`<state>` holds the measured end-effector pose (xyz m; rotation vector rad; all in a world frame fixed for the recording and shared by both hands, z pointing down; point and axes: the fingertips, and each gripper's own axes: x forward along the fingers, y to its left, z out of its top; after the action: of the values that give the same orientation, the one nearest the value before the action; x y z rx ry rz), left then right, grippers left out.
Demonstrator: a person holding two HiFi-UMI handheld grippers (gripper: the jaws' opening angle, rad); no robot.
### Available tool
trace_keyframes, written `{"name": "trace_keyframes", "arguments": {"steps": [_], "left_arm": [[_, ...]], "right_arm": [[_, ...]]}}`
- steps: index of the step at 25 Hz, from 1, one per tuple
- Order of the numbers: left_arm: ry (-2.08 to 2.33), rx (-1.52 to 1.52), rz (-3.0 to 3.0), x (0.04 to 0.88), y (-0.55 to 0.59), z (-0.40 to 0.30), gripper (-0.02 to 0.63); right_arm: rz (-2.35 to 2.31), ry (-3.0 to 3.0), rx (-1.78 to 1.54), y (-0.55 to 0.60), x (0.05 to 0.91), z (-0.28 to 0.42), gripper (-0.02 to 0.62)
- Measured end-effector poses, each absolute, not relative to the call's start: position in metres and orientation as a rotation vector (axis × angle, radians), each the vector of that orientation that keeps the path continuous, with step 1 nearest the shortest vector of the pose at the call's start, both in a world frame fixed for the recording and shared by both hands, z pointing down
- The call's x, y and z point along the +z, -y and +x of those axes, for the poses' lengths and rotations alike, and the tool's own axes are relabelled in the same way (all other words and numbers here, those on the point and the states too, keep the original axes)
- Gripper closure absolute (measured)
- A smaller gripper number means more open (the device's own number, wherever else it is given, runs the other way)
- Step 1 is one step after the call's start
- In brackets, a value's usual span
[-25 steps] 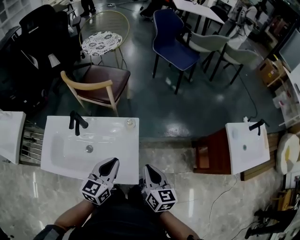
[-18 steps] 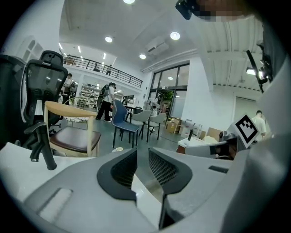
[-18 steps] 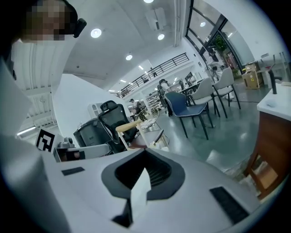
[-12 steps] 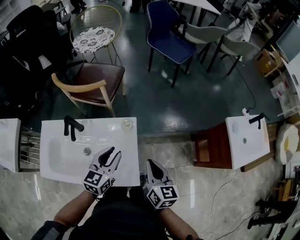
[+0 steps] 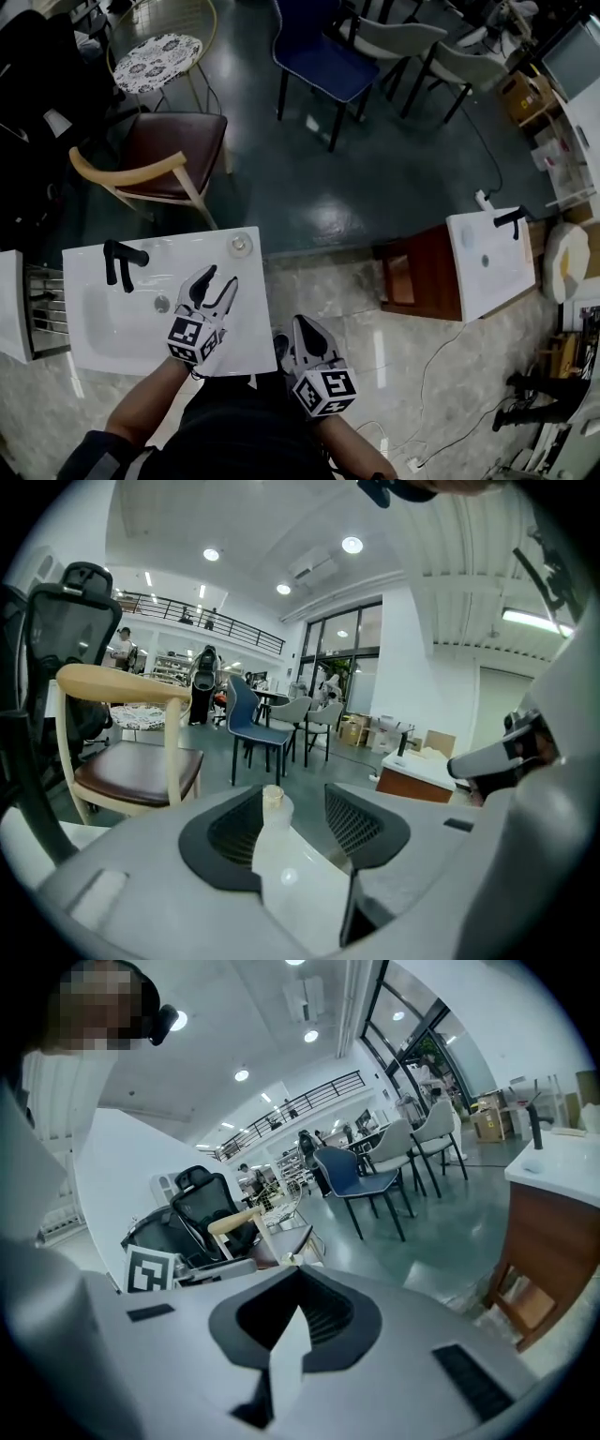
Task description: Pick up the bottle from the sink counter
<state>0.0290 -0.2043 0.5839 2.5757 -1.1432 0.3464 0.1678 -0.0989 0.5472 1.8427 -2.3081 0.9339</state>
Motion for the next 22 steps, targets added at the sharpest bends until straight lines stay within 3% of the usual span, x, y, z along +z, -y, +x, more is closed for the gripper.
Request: {"name": "trace_keyframes", "arguments": {"steps": [5,22], "left_arm": [[1.162,0.433,2.582,0.616,0.232,0.036,0.309],[1.099,0.544,2.571,0.68,0.282,0.068,0.255]], "right_arm": [[1.84,2.271,0.972,0.107,0.559,0.175,0.588],[1.828,2.182,1.091,0.118,0.589,0.18,0.588]]}}
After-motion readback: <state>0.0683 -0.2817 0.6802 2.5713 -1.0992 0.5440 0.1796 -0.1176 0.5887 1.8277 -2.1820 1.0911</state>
